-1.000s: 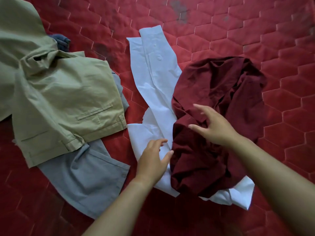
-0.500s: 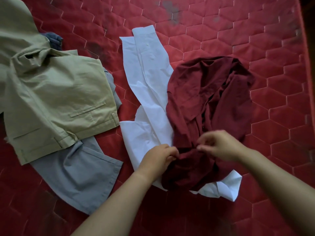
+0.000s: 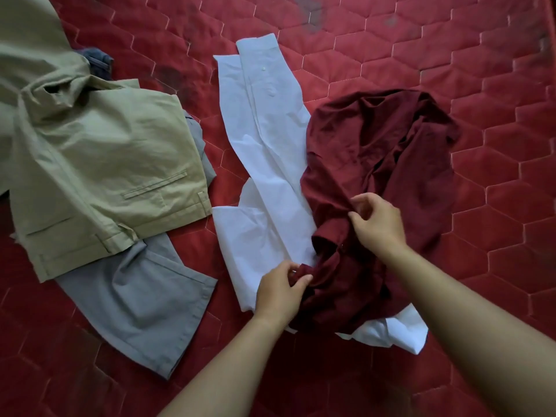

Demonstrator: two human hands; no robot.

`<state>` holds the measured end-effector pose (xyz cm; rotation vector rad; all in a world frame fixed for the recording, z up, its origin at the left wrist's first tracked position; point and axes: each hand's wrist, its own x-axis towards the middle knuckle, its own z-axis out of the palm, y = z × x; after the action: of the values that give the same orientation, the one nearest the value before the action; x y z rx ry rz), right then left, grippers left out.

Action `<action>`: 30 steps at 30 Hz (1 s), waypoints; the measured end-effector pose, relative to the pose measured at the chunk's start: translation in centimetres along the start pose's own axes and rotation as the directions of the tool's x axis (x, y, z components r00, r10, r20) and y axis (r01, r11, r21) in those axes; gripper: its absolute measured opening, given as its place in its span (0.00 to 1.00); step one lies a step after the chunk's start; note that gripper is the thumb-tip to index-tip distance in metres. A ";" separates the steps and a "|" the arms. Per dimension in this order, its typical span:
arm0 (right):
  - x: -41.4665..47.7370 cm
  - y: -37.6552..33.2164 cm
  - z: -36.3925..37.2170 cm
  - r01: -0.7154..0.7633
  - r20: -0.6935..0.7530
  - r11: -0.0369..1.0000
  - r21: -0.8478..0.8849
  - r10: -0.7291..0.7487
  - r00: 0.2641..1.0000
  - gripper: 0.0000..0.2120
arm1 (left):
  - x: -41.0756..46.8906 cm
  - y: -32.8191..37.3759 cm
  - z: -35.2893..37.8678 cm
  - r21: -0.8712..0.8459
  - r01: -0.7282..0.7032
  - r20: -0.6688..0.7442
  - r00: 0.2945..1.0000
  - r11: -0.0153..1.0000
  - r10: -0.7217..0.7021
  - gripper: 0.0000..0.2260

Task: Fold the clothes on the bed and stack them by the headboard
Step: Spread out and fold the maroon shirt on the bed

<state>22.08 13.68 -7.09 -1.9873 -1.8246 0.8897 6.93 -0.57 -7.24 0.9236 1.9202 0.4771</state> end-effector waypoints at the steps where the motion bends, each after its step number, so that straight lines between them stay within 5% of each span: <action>1: -0.4 0.7 -1.0 -0.028 -0.013 0.999 0.024 0.028 1.000 0.11 | 0.0 0.4 -0.2 -0.037 -0.010 -0.056 0.998 0.999 0.008 0.05; 4: -2.1 1.1 -3.0 -0.066 -0.008 0.995 0.074 0.067 0.998 0.17 | 0.4 1.8 -3.0 -0.166 -0.115 -0.327 0.943 0.979 0.055 0.03; 7: -4.7 -1.4 -2.0 -0.010 0.141 0.996 0.091 -0.003 0.990 0.22 | 0.7 2.7 -8.4 -0.101 -0.334 -0.524 0.819 0.937 0.236 0.09; 10: -5.8 -4.8 0.5 0.149 0.346 0.987 -0.062 -0.119 0.931 0.23 | 0.9 1.4 -13.1 0.126 -0.442 -0.490 0.751 0.888 0.443 0.07; 12: -4.4 -7.2 1.5 0.288 0.259 0.955 -0.073 -0.261 0.930 0.20 | 1.1 -0.6 -15.0 0.188 -0.448 -0.414 0.770 0.874 0.484 0.07; 15: -0.8 -10.6 3.3 0.448 0.087 0.892 0.061 -0.452 0.888 0.15 | 1.4 -3.9 -15.1 0.147 -0.322 -0.341 0.871 0.935 0.353 0.09; 18: 1.8 -12.0 6.3 0.437 0.422 0.899 0.022 -0.404 0.811 0.24 | 2.3 -6.3 -13.4 0.022 -0.059 -0.307 0.950 0.998 0.063 0.12; 21: 3.0 -11.2 8.4 0.518 0.679 0.806 -0.288 -0.210 0.704 0.22 | 3.2 -7.8 -12.0 -0.066 0.109 -0.236 0.964 0.992 -0.121 0.10; 24: 2.8 -10.1 8.0 0.535 0.607 0.806 -0.254 -0.299 0.737 0.13 | 3.0 -8.1 -11.7 -0.191 0.111 -0.258 0.953 0.975 -0.159 0.07; 27: 1.2 -9.9 5.5 0.525 0.380 0.848 -0.070 -0.464 0.800 0.18 | 2.2 -6.3 -12.9 -0.391 0.005 -0.310 0.941 0.920 -0.137 0.04; 30: -1.0 -12.3 1.4 0.523 0.220 0.849 0.074 -0.525 0.822 0.19 | 0.9 -2.6 -15.4 -0.398 -0.116 -0.419 0.905 0.910 -0.068 0.04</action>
<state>11.59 14.31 -0.54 -1.2841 -2.3228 0.9678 -7.69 -0.89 -1.76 0.5916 2.0701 1.1344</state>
